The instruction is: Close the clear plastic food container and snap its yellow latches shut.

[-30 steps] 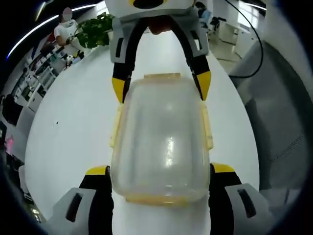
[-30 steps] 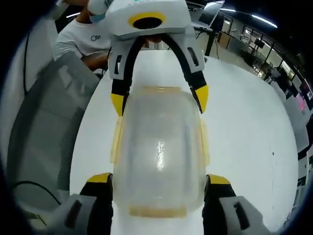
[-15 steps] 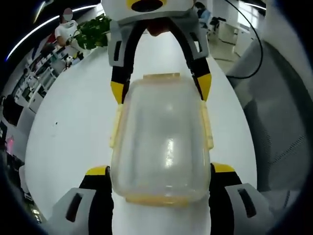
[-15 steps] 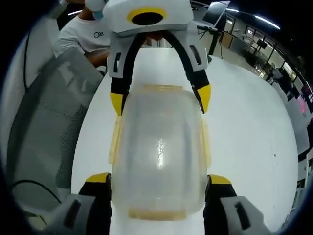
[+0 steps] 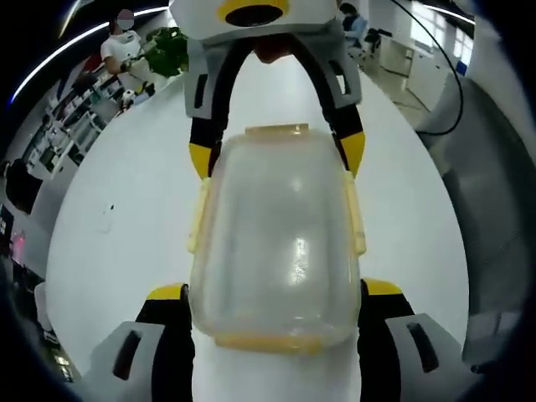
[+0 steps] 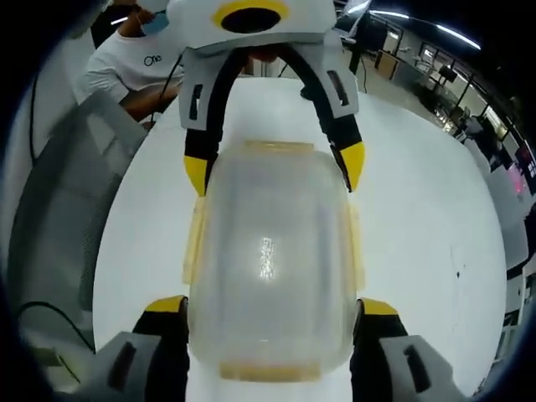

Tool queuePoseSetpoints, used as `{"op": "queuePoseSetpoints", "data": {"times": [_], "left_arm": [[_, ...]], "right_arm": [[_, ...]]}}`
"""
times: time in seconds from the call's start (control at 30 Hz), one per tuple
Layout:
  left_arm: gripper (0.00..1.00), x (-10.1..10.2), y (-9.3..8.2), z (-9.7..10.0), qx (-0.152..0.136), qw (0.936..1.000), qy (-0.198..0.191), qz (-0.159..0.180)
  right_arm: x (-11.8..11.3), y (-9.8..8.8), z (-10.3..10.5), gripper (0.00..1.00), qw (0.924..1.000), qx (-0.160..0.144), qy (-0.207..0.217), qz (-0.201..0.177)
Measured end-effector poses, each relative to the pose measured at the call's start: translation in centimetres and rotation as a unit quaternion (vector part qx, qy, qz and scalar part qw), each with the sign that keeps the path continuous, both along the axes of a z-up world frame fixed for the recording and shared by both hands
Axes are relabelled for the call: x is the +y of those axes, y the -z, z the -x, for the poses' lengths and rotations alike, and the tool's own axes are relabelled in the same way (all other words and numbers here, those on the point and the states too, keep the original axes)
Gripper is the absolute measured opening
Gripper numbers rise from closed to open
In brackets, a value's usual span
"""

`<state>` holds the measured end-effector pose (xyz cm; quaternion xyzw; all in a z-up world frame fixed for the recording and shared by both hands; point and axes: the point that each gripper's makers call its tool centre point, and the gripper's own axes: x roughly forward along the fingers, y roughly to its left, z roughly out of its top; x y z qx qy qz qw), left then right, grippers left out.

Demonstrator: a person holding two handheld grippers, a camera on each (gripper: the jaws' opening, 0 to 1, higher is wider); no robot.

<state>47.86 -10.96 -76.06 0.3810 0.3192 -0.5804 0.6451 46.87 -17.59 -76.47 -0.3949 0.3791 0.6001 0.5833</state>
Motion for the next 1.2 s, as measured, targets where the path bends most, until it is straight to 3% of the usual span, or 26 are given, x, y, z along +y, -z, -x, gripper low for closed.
{"op": "queuePoseSetpoints", "data": {"times": [0.3,0.77,0.8,0.83,0.93,1.07,1.13,1.2], "left_arm": [[0.78,0.0,0.0,-3.3,0.001,0.9999,0.004,-0.011],[0.79,0.2,-0.3,-3.1,-0.006,0.9997,0.010,-0.021],[0.79,0.2,-0.4,-3.0,-0.011,0.9996,0.014,-0.022],[0.83,0.3,-0.8,-3.4,-0.032,0.9991,0.014,-0.025],[0.96,0.1,-1.7,-3.2,-0.030,0.9995,-0.013,0.001],[0.99,0.1,-2.7,-3.1,-0.032,0.9981,-0.047,0.025],[0.99,-0.1,-3.3,-2.7,-0.019,0.9953,-0.080,0.050],[0.99,0.0,-3.4,-2.3,-0.016,0.9947,-0.087,0.053]], "right_arm": [[0.1,0.0,-3.2,0.79,1.0000,0.000,-0.002,0.005],[-0.1,-0.5,-2.9,0.80,0.9997,-0.005,0.022,-0.005],[-0.2,-1.0,-2.8,0.80,0.9996,-0.004,0.029,-0.003],[0.0,-1.5,-3.5,0.83,0.9989,-0.024,0.040,-0.009],[0.5,-3.5,-3.3,0.87,0.9958,-0.033,0.071,-0.047],[-0.4,-3.6,-3.3,0.99,0.9914,-0.047,0.116,-0.039],[-0.7,-3.7,-2.8,0.99,0.9904,-0.048,0.123,-0.040],[-1.2,-3.7,-2.4,0.99,0.9877,-0.055,0.141,-0.041]]}}
